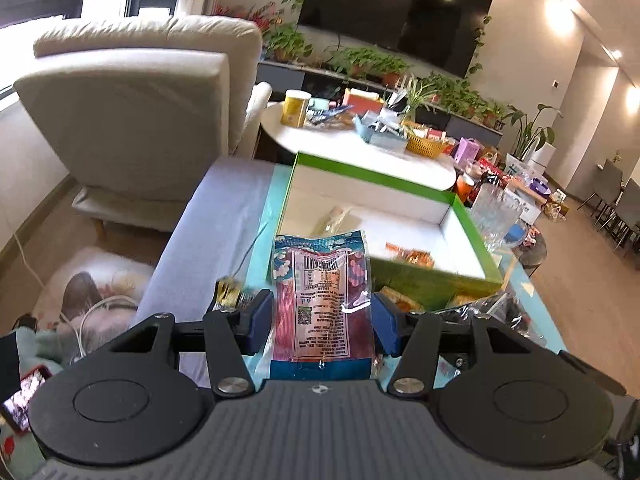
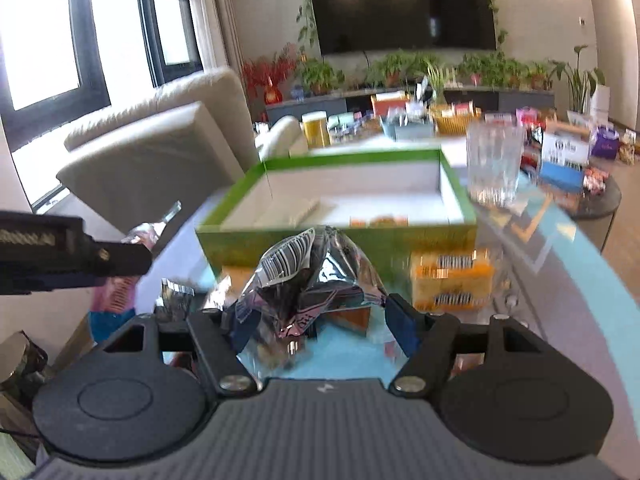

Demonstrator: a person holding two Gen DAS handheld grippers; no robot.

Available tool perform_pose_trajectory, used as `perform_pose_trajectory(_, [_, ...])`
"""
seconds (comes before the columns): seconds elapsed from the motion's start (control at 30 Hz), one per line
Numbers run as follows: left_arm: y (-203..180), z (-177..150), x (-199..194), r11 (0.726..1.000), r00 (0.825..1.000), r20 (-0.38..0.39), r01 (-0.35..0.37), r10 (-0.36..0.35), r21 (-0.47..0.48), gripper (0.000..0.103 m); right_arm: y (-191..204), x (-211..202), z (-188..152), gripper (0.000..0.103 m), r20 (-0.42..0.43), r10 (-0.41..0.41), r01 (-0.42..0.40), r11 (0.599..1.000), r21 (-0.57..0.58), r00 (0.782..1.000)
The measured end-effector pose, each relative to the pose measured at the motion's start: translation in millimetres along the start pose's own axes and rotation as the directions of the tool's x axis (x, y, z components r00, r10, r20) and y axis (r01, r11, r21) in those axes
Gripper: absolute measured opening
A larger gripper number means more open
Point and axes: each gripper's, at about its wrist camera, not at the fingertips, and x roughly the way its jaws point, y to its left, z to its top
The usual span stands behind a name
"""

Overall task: Organize snacks
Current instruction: 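Place both bags into the green box and open both grippers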

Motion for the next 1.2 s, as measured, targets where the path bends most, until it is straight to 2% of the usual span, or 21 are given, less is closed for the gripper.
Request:
perform_pose_trajectory(0.27, [-11.3,43.2,9.4,0.999,0.996,0.090,-0.002,-0.001,0.039,0.051,-11.0,6.3,36.2,0.044,0.069,-0.025,0.026,1.000,-0.008,0.997])
perform_pose_trajectory(0.4, [-26.0,60.4,40.4,0.997,0.993,0.115,0.021,-0.029,0.075,0.051,-20.6,21.7,46.3,0.044,0.076,-0.034,0.035,0.999,-0.001,0.997])
perform_pose_trajectory(0.5, [-35.9,65.8,69.4,0.996,0.990,0.137,0.013,-0.025,0.090,0.051,-28.9,36.0,50.5,0.044,0.051,-0.044,0.044,0.999,0.010,0.998])
perform_pose_trajectory(0.6, [-40.5,65.9,88.3,0.993,0.986,0.151,0.062,-0.076,0.097,0.051,-35.2,50.0,54.3,0.044,0.029,-0.050,0.049,0.999,0.014,0.998])
perform_pose_trajectory(0.67, [-43.3,68.0,102.9,0.990,0.985,0.143,0.085,-0.100,0.109,0.051,-34.2,56.8,56.7,0.044,0.021,-0.062,0.062,0.998,0.006,0.998])
perform_pose_trajectory(0.87, [-37.6,82.2,147.3,0.991,0.990,0.096,0.089,-0.098,0.097,0.051,-36.1,86.6,62.0,0.044,-0.009,-0.086,0.086,0.996,0.005,0.996])
perform_pose_trajectory(1.03, [-31.2,84.9,176.5,0.991,0.995,0.062,0.068,-0.075,0.112,0.051,-38.4,114.7,63.5,0.044,-0.051,-0.092,0.093,0.995,0.017,0.994])
perform_pose_trajectory(1.2, [-25.7,75.8,200.1,0.993,0.998,-0.008,0.056,-0.056,0.099,0.051,-42.6,131.7,62.0,0.044,-0.093,-0.104,0.108,0.993,0.040,0.990])
